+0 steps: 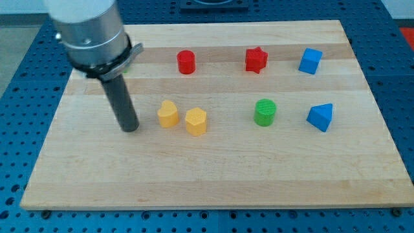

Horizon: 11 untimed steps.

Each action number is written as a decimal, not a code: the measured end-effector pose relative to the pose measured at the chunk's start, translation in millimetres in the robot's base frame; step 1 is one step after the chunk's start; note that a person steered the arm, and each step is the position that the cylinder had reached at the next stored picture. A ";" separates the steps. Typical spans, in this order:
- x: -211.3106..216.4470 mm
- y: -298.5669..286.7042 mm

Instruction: Place the heart above the hexagon

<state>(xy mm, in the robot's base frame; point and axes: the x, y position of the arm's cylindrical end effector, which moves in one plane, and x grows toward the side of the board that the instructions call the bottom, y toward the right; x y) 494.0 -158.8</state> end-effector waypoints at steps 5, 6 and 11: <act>-42.9 14.2; -10.7 16.4; -63.0 12.3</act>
